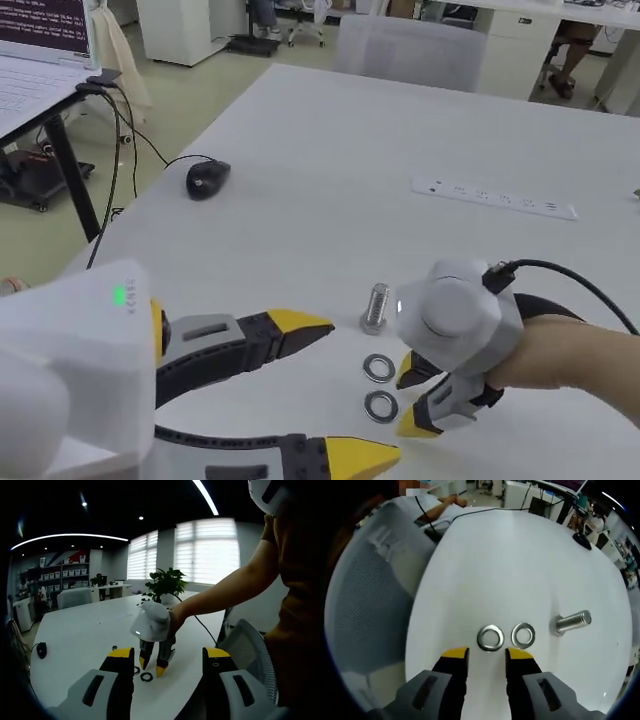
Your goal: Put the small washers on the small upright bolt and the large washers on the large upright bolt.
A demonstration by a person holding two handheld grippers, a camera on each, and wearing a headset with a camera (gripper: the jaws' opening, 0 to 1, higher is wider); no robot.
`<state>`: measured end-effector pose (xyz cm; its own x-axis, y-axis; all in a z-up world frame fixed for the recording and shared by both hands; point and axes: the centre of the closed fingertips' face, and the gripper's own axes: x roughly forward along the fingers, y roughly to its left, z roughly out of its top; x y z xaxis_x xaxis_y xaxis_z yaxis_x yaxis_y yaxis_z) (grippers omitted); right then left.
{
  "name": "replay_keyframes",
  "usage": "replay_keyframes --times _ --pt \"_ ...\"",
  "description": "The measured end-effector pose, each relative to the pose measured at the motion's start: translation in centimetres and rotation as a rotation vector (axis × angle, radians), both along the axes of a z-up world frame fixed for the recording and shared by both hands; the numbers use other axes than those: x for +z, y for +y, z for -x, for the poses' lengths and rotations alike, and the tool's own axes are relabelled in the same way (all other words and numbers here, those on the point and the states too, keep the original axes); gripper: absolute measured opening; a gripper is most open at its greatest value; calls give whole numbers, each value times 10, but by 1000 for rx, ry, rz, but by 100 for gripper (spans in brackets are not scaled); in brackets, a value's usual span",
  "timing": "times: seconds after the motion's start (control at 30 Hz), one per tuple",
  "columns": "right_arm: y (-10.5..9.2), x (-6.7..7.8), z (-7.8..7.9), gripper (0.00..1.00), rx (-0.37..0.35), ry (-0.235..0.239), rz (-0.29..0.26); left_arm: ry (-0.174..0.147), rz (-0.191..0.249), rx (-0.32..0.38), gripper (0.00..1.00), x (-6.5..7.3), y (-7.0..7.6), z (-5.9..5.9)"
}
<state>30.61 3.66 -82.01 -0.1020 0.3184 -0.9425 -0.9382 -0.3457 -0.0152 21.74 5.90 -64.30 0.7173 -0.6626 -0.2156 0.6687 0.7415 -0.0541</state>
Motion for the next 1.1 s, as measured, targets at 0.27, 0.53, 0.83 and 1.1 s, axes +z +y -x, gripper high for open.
replay_keyframes --times 0.27,0.53,0.83,1.1 --pt "11 -5 -1 30 2 12 2 -4 10 26 54 0 6 -4" --pt "12 -6 1 30 32 8 8 0 10 44 54 -3 11 -8" --pt "8 -6 1 24 65 -11 26 -2 24 50 54 -2 10 -9" --pt "10 -6 1 23 62 -18 34 1 18 50 54 -3 11 -8"
